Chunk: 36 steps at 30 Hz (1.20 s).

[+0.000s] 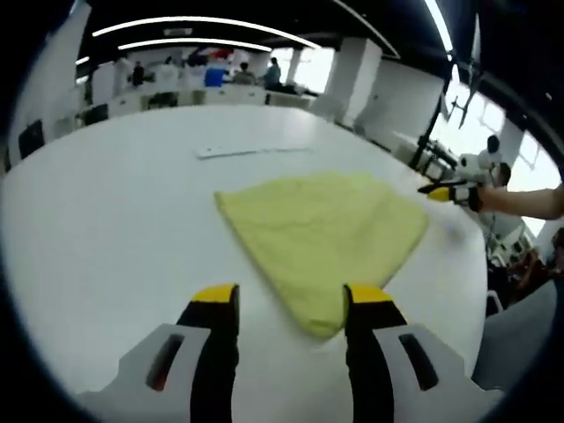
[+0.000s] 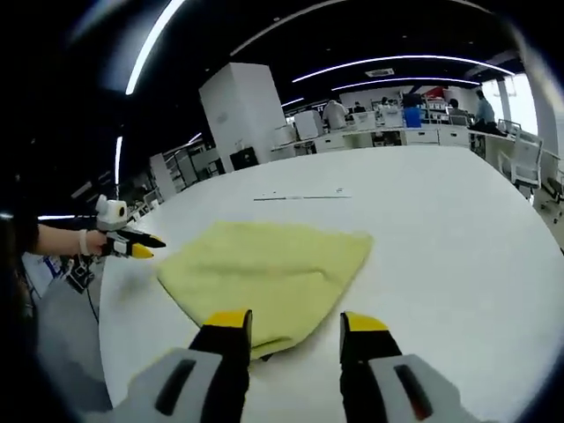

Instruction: Fold the garment on the visible template until the final outline fits inside the template.

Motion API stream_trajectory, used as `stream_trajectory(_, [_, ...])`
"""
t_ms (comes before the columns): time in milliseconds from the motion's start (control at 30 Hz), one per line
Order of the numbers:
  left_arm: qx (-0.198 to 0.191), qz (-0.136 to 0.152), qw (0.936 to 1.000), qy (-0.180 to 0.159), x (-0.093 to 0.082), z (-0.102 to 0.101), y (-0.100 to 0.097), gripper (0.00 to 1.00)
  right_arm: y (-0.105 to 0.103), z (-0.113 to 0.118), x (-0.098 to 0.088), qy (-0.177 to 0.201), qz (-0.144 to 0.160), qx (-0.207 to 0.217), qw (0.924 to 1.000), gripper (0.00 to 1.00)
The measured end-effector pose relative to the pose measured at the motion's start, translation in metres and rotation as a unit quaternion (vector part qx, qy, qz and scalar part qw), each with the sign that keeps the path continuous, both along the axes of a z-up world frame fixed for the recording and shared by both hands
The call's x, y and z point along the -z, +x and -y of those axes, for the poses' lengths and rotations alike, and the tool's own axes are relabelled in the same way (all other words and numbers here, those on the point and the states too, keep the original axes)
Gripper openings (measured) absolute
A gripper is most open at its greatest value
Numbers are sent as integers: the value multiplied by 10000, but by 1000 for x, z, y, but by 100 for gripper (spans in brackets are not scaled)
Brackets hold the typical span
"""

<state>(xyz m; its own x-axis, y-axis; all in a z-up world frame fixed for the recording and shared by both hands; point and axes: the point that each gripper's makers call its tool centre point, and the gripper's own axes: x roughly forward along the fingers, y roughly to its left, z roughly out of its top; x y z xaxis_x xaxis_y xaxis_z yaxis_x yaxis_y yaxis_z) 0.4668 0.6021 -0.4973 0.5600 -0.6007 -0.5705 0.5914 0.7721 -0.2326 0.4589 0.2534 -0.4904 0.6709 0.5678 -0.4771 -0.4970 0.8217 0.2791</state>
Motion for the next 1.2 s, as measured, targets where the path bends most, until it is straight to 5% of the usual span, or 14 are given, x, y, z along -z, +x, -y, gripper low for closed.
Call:
stream_trajectory(600, [-139,-328,9992,-176,20,8,-36,34,-44,-17,23,244,-405,-60,9989,20])
stream_trajectory(1200, [-190,-515,9978,-376,30,25,-39,20,-37,-37,30,550,-570,-50,9968,6])
